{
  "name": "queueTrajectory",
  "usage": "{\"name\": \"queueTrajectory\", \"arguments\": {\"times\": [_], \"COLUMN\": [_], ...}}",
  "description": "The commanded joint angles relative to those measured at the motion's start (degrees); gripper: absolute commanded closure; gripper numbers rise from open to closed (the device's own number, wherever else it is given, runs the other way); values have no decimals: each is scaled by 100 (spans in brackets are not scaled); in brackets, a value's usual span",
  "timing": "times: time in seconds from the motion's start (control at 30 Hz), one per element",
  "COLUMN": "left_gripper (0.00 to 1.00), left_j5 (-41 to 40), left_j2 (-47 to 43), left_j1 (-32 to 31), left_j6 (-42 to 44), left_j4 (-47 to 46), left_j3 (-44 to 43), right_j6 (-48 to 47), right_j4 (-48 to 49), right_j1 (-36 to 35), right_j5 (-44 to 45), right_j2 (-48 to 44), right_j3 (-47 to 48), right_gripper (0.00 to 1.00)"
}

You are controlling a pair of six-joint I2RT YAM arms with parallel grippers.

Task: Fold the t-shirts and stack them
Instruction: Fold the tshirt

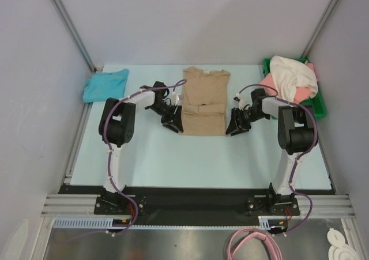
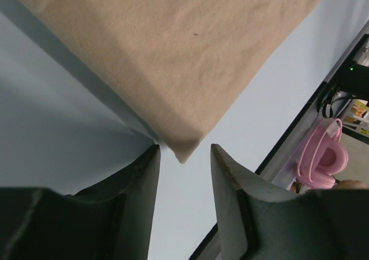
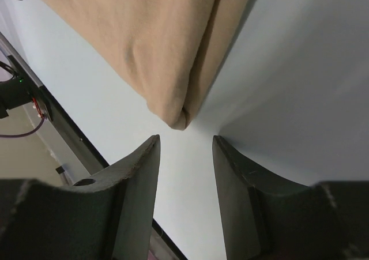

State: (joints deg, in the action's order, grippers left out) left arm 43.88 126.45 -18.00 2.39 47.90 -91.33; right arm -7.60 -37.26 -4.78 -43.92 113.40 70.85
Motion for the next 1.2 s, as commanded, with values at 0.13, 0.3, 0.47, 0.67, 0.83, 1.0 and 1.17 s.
{"name": "queueTrajectory", "arguments": {"times": [0.13, 0.3, 0.47, 0.67, 0.83, 1.0, 1.17], "left_gripper": [57, 59, 64, 71, 74, 99, 99], "left_j5": [376, 376, 385, 350, 314, 279, 279], "left_j2": [160, 187, 336, 319, 257, 248, -24], "left_j1": [33, 33, 33, 33, 42, 42, 95], "left_j6": [51, 33, 42, 86, 121, 253, 428], "left_j4": [114, 123, 176, 246, 290, 483, 624], "left_j3": [-183, -262, -394, -333, -298, -333, -280], "right_j6": [12, 91, 127, 144, 118, 30, -242], "right_j4": [131, 253, 236, 192, 175, 122, -159], "right_j1": [-146, -199, -225, -287, -287, -217, 64], "right_j5": [-248, -257, -354, -363, -477, -460, -425], "right_j2": [305, 349, 507, 648, 674, 596, 262], "right_j3": [280, 272, 368, 351, 351, 281, 149], "right_gripper": [53, 53, 59, 62, 74, 90, 100]}}
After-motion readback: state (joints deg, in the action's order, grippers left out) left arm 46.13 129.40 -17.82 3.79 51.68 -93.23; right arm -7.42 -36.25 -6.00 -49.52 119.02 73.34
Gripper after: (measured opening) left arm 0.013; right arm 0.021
